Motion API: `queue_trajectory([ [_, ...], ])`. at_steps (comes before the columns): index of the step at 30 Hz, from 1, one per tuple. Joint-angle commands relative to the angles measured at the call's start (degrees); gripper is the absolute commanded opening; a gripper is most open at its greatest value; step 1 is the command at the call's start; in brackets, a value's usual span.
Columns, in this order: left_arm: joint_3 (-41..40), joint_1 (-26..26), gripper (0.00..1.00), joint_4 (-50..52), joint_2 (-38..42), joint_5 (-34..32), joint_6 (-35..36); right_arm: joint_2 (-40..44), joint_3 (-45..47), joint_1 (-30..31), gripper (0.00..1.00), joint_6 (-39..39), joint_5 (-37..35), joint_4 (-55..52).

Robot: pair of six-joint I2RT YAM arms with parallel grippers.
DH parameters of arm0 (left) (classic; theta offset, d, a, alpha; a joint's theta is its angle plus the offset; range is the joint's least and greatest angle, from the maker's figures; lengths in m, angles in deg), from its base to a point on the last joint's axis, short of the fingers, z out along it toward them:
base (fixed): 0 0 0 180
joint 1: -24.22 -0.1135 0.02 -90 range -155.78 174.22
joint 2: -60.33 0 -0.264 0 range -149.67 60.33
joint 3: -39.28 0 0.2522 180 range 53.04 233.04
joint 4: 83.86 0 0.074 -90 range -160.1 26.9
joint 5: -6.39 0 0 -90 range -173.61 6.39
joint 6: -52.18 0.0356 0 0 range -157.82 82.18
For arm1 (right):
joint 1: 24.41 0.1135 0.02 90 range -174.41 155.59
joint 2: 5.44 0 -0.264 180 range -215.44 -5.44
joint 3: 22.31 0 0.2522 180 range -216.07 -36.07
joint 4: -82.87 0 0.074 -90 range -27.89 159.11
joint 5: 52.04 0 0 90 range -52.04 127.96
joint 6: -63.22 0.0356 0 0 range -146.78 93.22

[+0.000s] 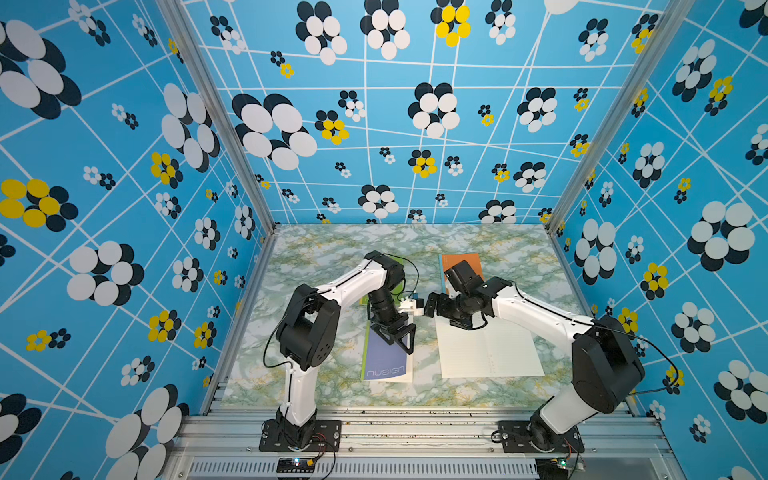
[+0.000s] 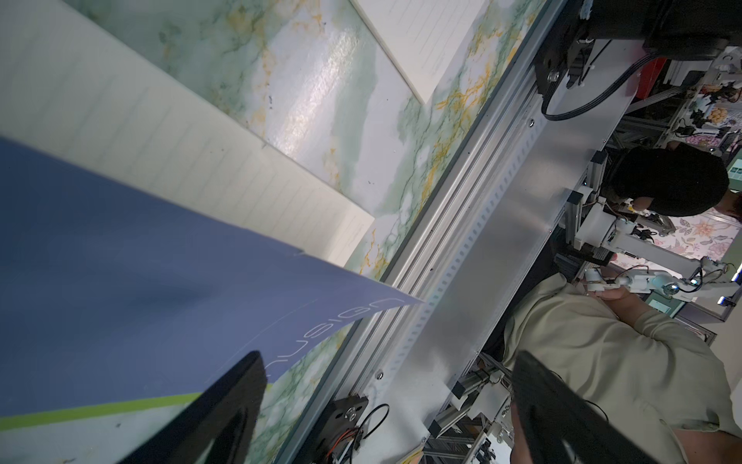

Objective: Close the notebook
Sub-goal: Close the notebook at the center of the board, then adjust the notebook at the center of the board.

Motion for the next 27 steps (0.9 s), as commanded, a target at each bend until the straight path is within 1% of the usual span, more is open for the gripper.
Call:
queue_trajectory([
  [1, 2.77, 0.98, 0.98, -1.75, -3.82, 1.24, -1.65, 2.82, 2.41, -2.56, 0.99, -1.87, -1.79, -3.47],
  [6, 6.63, 1.89, 0.98, -2.62, -8.64, 1.74, -2.85, 6.07, 4.85, -7.13, 0.99, -3.24, -2.14, -5.13],
  [11, 8.80, 1.89, 0.97, -3.39, -13.15, -0.66, -4.94, 8.80, 5.86, -10.91, 0.99, -4.49, -2.39, -6.91],
  [14, 9.30, 2.05, 0.97, -4.06, -14.12, -0.74, -5.76, 10.08, 6.47, -12.57, 0.99, -5.13, -2.50, -7.64],
  [19, 11.15, 2.71, 0.97, -3.88, -15.18, 0.20, -6.32, 11.21, 7.34, -14.37, 0.99, -5.49, -2.24, -7.92],
  [27, 15.17, 4.99, 0.97, -2.19, -16.11, 2.87, -6.86, 11.00, 7.14, -14.87, 0.99, -5.73, -2.21, -8.07],
])
